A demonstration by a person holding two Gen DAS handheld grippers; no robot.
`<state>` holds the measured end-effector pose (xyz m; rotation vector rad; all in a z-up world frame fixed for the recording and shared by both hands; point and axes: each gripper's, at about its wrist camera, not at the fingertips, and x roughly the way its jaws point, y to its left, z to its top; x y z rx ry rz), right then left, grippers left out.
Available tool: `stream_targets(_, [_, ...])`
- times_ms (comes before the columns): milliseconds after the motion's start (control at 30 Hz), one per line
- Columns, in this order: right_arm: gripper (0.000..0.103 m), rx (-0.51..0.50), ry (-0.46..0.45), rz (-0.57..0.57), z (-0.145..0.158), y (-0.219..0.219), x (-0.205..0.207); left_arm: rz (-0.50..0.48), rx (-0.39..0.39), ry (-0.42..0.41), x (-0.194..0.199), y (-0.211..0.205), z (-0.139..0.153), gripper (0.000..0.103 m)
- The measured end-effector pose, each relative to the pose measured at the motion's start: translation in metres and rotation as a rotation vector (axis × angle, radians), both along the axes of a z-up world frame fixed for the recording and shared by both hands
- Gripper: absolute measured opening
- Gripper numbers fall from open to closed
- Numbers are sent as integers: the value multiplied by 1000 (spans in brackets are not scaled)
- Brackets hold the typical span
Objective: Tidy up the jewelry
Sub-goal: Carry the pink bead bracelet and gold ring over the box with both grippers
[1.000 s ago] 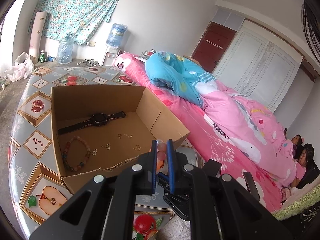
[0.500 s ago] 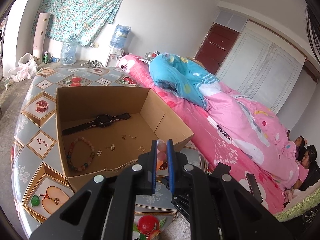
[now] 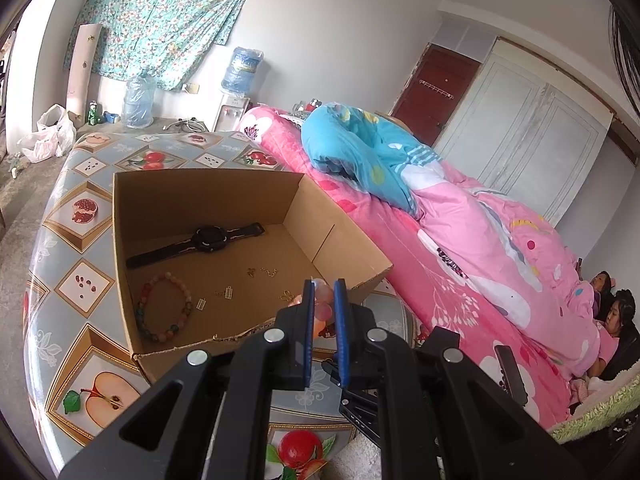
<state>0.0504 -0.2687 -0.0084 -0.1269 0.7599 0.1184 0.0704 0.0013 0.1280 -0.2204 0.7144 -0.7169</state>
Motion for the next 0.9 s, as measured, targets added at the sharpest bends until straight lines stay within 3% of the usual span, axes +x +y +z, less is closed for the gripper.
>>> stream_targets(67, [8, 11, 8, 2, 0, 2, 1, 1, 0, -2, 0, 0, 0, 9])
stream_targets(567, [8, 20, -19, 0, 10, -4, -6, 8, -11, -7, 1, 2, 2, 9])
stream_targets(700, [8, 38, -74, 2, 34, -8, -14, 4, -18, -13, 5, 3, 4, 9])
stream_targets(900, [8, 66, -238, 33, 101, -16, -17, -8, -20, -45, 24, -4, 14, 9])
